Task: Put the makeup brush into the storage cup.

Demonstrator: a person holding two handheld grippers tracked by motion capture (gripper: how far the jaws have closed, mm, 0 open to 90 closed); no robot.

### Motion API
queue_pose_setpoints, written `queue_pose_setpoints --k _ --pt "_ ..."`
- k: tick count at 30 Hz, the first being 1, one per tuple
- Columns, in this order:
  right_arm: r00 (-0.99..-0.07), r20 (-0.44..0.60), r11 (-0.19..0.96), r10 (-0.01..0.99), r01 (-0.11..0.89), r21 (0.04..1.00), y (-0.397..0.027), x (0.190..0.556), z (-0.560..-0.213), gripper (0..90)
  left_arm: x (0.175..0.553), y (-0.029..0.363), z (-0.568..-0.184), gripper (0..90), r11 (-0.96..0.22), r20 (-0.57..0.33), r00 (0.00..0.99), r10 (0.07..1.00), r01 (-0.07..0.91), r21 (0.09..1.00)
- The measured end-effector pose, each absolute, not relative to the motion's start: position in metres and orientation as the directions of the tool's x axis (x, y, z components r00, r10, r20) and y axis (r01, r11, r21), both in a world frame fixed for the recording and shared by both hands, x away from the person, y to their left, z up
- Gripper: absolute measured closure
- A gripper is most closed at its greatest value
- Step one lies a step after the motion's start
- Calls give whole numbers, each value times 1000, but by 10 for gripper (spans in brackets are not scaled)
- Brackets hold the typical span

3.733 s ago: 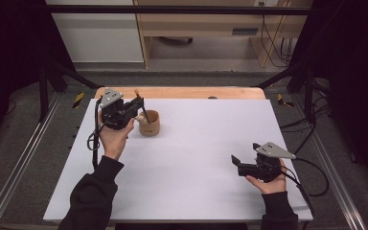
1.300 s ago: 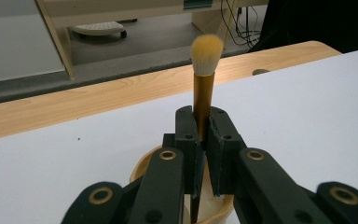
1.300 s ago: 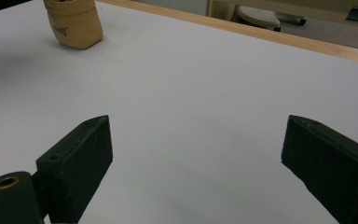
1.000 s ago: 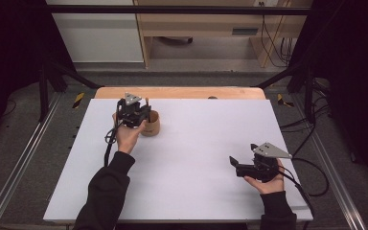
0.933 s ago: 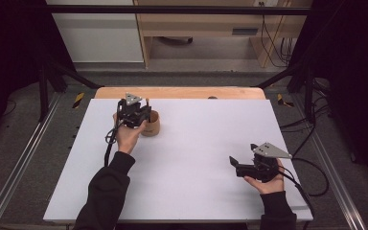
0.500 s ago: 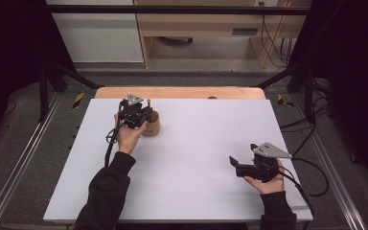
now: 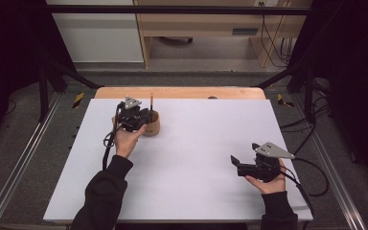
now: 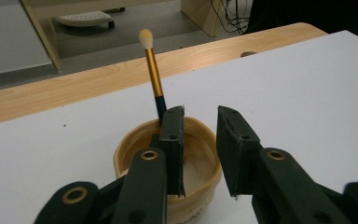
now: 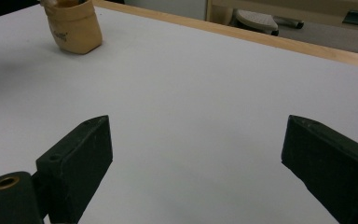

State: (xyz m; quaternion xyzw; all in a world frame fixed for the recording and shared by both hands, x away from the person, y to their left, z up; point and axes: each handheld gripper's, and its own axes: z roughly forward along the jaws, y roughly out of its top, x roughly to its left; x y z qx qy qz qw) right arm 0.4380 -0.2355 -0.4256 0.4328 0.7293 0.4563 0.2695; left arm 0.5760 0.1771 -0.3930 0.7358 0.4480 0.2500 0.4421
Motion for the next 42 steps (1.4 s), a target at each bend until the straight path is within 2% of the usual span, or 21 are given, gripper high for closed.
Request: queue_pose_setpoints --k 11,22,34,42 --pt "-476 14 187 879 373 909 -239 436 -421 85 531 178 -385 581 -206 -50 566 823 380 902" --pt "-476 7 187 879 358 915 -241 435 -419 76 490 186 -392 442 -212 -61 618 784 358 910" --pt "-476 3 189 880 356 915 -242 434 -418 63 462 201 -407 261 -225 -58 633 772 358 906" --pt "-480 -3 198 877 356 913 -243 433 -418 61 449 220 -420 213 -197 -86 615 784 378 904"
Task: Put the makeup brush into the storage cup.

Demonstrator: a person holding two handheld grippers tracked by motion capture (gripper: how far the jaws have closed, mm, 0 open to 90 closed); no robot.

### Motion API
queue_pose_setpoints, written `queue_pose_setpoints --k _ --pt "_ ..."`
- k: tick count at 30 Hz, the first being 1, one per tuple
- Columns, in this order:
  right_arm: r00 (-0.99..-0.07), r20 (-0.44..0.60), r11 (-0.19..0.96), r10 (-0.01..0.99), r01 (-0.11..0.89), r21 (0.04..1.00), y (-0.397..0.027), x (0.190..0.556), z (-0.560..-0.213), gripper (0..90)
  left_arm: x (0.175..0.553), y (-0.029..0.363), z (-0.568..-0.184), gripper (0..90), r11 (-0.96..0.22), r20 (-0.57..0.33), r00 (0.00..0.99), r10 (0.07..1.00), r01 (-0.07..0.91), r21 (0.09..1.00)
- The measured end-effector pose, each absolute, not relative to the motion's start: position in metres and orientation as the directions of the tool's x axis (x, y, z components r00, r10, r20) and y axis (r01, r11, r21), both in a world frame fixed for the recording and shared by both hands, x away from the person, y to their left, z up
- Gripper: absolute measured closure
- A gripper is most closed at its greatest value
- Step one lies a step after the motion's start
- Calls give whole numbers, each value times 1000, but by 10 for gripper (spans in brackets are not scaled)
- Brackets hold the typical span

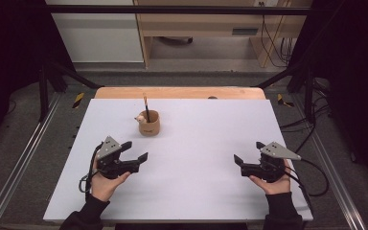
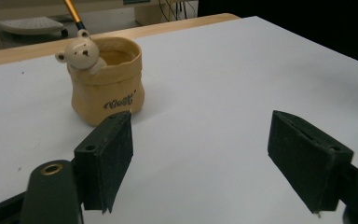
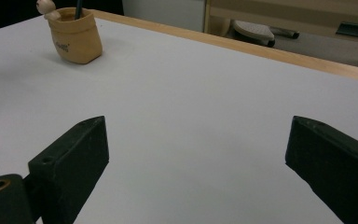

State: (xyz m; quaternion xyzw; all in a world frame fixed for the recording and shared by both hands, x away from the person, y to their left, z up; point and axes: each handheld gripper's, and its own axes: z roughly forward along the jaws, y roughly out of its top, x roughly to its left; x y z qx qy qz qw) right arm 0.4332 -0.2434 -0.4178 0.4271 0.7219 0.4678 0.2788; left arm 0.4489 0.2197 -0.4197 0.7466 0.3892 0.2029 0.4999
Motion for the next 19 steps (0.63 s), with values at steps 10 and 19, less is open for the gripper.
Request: queue_pose_setpoints --k 10,19 --pt "-494 -13 212 870 350 912 -243 432 -419 57 438 239 -433 158 -207 -80 590 803 403 892" --pt "-497 -15 214 867 346 914 -243 431 -419 56 433 251 -438 146 -199 -85 589 804 400 895"
